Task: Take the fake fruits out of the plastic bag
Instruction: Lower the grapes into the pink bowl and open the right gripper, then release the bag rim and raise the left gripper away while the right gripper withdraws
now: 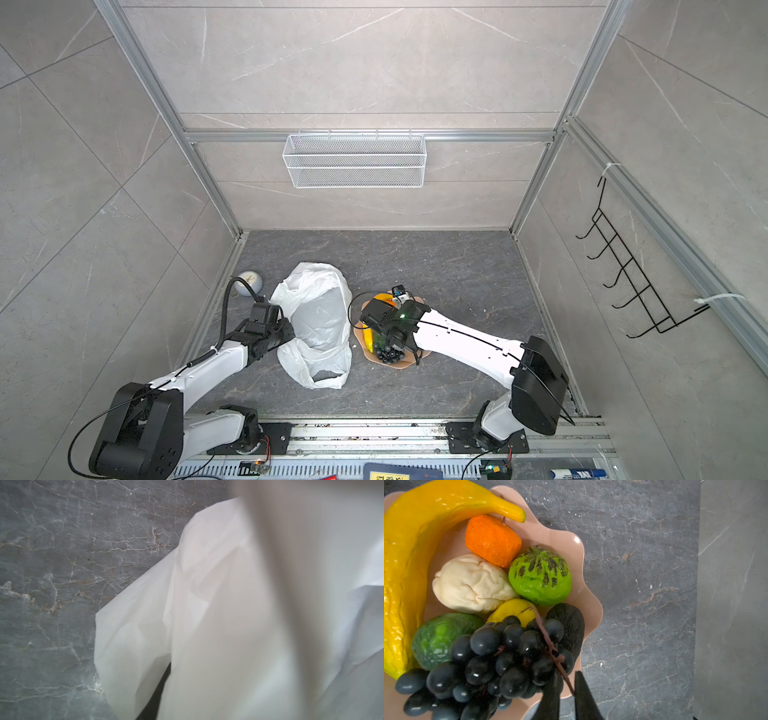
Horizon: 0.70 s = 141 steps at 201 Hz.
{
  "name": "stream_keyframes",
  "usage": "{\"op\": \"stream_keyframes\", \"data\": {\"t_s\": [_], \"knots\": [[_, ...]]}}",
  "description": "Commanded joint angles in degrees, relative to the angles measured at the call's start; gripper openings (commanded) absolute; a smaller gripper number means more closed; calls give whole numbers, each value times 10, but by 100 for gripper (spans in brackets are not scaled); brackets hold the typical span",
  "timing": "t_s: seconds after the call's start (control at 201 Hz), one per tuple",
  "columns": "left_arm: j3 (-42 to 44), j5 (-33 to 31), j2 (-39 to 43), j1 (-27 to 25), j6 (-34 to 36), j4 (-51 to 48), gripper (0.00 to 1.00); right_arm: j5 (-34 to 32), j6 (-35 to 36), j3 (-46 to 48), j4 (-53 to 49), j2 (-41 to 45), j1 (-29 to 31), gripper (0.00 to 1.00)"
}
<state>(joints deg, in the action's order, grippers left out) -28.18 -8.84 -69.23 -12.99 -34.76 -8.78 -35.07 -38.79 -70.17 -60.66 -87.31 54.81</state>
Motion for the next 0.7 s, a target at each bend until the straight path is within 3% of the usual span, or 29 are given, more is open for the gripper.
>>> {"op": "stream_keyframes", "data": {"t_s": [0.0,0.224,0.438,0.578,0.697], "knots": [[-5,1,8,-2,-1,5,28,-24,-4,-16,-16,-6,-3,24],[-5,1,8,-2,-1,5,28,-9,6,-15,-8,29,-2,34],[-3,1,14,-2,0,7,24,14,14,9,27,93,-2,59],[-9,4,16,-1,-1,11,21,11,26,12,41,154,-2,62],[-74,17,-11,-2,-2,-11,19,-5,35,40,77,230,-2,66]]}}
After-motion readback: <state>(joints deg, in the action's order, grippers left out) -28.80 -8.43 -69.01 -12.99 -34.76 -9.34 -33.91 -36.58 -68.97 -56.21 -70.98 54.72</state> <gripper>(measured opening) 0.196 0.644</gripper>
